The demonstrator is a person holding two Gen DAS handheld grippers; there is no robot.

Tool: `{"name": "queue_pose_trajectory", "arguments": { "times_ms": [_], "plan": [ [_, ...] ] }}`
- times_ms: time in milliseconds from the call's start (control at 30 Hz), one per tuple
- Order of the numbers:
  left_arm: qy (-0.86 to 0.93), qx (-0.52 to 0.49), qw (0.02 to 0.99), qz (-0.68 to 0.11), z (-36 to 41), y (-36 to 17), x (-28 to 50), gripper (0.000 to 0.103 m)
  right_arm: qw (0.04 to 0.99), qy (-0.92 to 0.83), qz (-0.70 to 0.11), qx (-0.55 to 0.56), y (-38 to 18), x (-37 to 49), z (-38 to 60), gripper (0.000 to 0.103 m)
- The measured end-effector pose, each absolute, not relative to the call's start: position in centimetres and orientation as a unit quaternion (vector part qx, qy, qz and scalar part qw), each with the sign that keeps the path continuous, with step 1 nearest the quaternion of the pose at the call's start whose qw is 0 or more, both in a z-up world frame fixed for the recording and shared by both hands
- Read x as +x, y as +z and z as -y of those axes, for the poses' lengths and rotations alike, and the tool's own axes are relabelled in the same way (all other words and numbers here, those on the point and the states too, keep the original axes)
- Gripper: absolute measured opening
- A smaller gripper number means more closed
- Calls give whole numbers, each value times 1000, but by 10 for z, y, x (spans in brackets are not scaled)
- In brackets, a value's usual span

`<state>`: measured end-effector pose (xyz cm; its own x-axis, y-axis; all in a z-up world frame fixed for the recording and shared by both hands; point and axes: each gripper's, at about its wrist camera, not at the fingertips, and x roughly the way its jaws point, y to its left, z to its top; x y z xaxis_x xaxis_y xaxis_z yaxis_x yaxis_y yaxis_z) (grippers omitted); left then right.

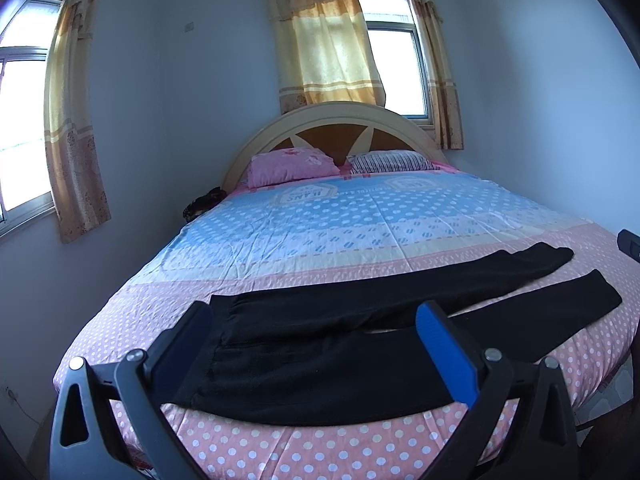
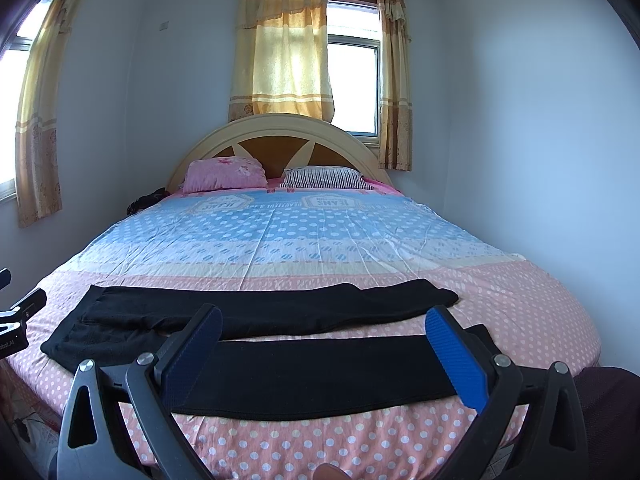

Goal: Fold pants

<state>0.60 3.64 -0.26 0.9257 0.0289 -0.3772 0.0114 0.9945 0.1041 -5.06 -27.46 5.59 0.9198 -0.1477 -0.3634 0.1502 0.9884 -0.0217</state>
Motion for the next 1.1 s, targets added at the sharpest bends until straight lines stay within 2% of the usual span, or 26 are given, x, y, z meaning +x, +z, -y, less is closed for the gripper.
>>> {"name": "queue_pose_trajectory", "arguments": {
  "times_ms": [1100],
  "plan": [
    [10,53,979,-198,-38,-10,9,103,978,-76,-195,0,48,-46,272,102]
  ]
}}
